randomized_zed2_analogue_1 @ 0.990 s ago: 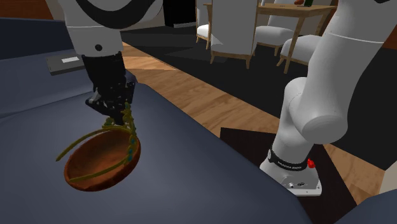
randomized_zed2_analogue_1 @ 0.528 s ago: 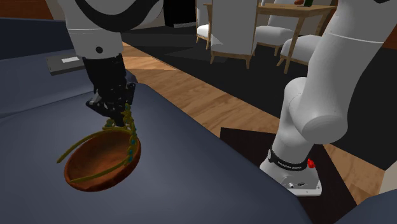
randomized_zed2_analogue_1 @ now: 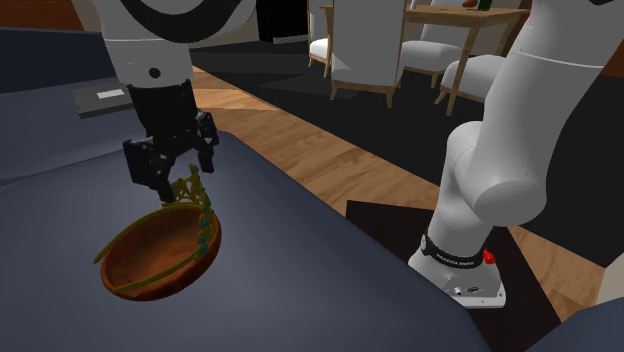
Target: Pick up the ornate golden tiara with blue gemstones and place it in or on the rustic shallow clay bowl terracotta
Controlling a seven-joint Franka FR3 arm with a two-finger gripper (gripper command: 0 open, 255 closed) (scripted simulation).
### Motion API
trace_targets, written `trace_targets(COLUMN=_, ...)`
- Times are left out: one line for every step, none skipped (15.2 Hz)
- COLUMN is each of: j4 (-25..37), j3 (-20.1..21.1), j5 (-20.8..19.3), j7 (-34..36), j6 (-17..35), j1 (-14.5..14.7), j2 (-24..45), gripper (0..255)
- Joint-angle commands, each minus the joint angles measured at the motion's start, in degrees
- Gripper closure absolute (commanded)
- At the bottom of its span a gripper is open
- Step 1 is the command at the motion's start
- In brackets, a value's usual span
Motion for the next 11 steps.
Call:
trace_targets(j4=2.6, j3=-0.2, j5=-0.1, j7=0.0, j6=-2.9, j1=-0.2, j2=-0.3, gripper=0)
trace_targets(j4=4.4, j3=-0.3, j5=-0.1, j7=0.0, j6=-4.9, j1=-0.2, j2=-0.4, gripper=0)
trace_targets(j4=5.8, j3=-0.4, j5=-0.1, j7=0.0, j6=-6.4, j1=-0.3, j2=-0.5, gripper=0)
trace_targets(j4=5.8, j3=-0.4, j5=-0.1, j7=0.0, j6=-6.4, j1=-0.3, j2=-0.5, gripper=0)
trace_targets(j4=5.8, j3=-0.4, j5=-0.1, j7=0.0, j6=-6.4, j1=-0.3, j2=-0.5, gripper=0)
trace_targets(j4=5.8, j3=-0.4, j5=-0.1, j7=0.0, j6=-6.4, j1=-0.3, j2=-0.5, gripper=0)
trace_targets(j4=5.8, j3=-0.4, j5=-0.1, j7=0.0, j6=-6.4, j1=-0.3, j2=-0.5, gripper=0)
trace_targets(j4=5.8, j3=-0.4, j5=-0.1, j7=0.0, j6=-6.4, j1=-0.3, j2=-0.5, gripper=0)
trace_targets(j4=5.8, j3=-0.4, j5=-0.1, j7=0.0, j6=-6.4, j1=-0.3, j2=-0.5, gripper=0)
trace_targets(j4=5.8, j3=-0.4, j5=-0.1, j7=0.0, j6=-6.4, j1=-0.3, j2=-0.5, gripper=0)
trace_targets(j4=5.8, j3=-0.4, j5=-0.1, j7=0.0, j6=-6.4, j1=-0.3, j2=-0.5, gripper=0)
